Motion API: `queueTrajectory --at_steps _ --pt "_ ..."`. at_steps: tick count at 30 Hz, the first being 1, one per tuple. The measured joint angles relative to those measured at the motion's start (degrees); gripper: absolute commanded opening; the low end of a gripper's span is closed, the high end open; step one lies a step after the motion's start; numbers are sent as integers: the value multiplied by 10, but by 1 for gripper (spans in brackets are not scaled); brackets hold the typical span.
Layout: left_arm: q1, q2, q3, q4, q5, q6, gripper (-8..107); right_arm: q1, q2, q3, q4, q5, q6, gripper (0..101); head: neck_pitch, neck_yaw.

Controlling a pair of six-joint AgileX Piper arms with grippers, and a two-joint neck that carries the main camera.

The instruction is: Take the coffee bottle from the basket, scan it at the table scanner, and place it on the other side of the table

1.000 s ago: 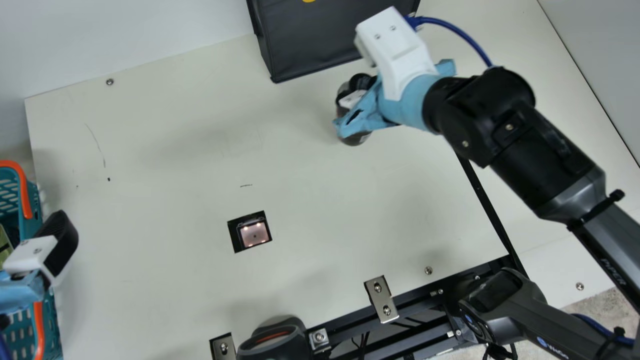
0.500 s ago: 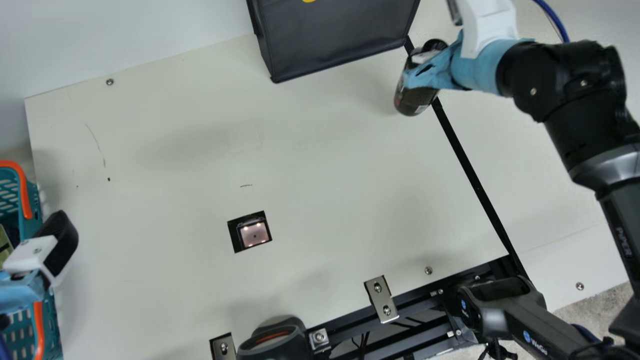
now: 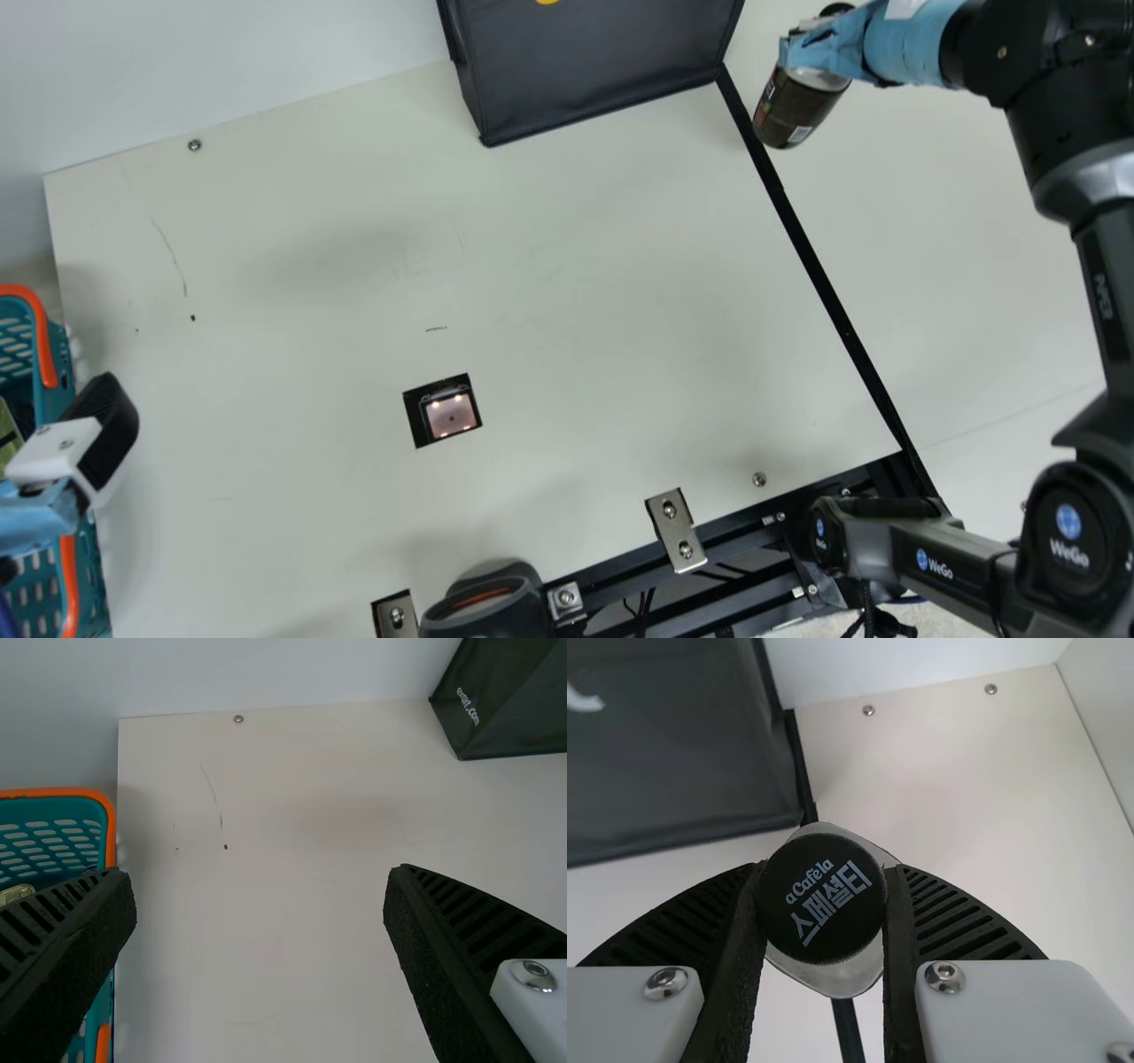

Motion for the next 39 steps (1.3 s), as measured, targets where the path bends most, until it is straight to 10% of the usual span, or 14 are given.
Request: queueTrajectory --at_steps 24,34,39 --pt "0 0 0 0 0 0 90 -49 222 -219 -35 -7 54 0 0 0" --pt "0 0 0 0 0 0 90 -58 262 -245 -46 -3 71 0 0 0" --pt "0 0 0 0 0 0 90 -61 265 -240 -49 -3 76 17 0 0"
